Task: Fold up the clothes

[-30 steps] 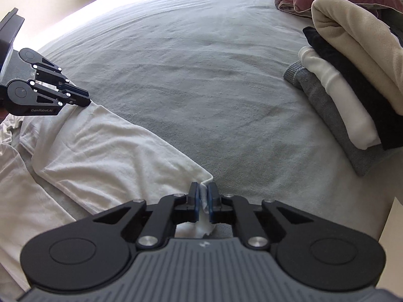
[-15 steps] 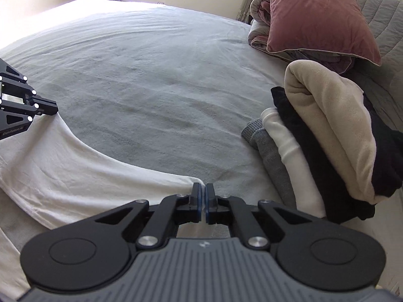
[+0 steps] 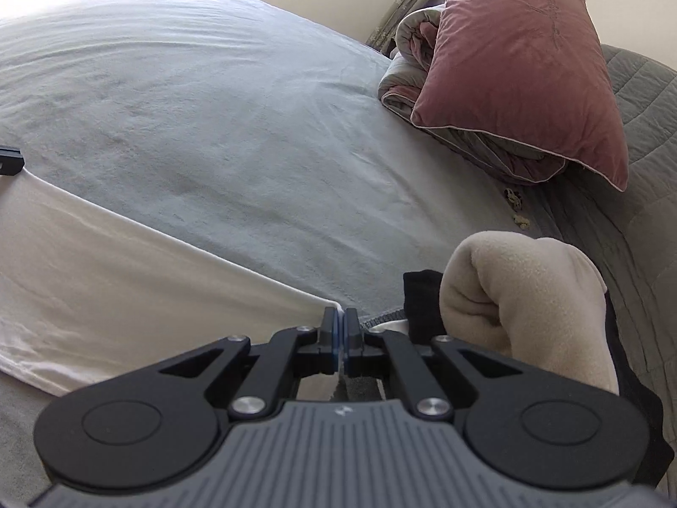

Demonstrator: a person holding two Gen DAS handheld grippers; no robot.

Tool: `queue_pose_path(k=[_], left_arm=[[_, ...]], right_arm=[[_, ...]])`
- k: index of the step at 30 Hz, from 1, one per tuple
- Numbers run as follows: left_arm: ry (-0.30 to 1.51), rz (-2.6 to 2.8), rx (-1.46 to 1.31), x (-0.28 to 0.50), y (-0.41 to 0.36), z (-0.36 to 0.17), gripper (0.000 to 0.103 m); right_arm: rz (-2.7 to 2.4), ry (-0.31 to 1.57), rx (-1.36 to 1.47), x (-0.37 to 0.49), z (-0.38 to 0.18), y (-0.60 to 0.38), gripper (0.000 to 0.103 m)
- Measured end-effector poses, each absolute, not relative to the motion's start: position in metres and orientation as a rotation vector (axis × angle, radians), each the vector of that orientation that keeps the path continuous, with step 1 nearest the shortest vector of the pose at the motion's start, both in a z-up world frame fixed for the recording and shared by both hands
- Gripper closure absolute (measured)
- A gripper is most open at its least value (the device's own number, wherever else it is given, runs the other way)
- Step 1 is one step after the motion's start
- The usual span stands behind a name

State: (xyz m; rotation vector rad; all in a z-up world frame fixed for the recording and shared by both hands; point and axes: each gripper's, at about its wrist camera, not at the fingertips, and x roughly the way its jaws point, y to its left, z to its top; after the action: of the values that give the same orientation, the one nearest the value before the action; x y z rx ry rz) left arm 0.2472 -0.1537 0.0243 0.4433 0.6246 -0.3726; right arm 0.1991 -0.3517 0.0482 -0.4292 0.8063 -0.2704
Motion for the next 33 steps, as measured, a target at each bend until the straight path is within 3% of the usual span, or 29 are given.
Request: queue_pose_path(k=[10, 11, 14, 15, 16, 23, 33], left_arm=[[0.626, -0.346, 0.431, 0.254, -0.154, 0.011, 0.101], [0.631, -0.357, 0.407, 0.254, -0.151, 0.014, 0.097], [0.642, -0.407, 0.3, 0.249, -0.138, 0.026, 0.069], [0.64, -0.418, 0.274, 0.245, -0.134, 0.03, 0.068], [0.637, -0.429, 0.25, 0.241, -0.129, 0.035, 0.068], [0.61, -0.628, 0.2, 0.179, -0.115, 0.046, 0.068], [0.581, -0.685, 0.352, 0.136, -0.145, 0.006, 0.068]], right_arm=[[-0.26, 0.831, -0.439, 0.222, 0.006, -0.346, 0.101], [-0.253, 0.828, -0.406, 0.22, 0.01, -0.349, 0.097], [-0.231, 0.818, -0.299, 0.211, 0.025, -0.357, 0.079], [-0.224, 0.805, -0.267, 0.206, 0.031, -0.36, 0.068], [-0.218, 0.791, -0.235, 0.2, 0.038, -0.362, 0.065], [-0.185, 0.743, 0.043, 0.154, 0.059, -0.371, 0.065], [-0.344, 0.665, 0.423, 0.117, 0.018, -0.366, 0.065]])
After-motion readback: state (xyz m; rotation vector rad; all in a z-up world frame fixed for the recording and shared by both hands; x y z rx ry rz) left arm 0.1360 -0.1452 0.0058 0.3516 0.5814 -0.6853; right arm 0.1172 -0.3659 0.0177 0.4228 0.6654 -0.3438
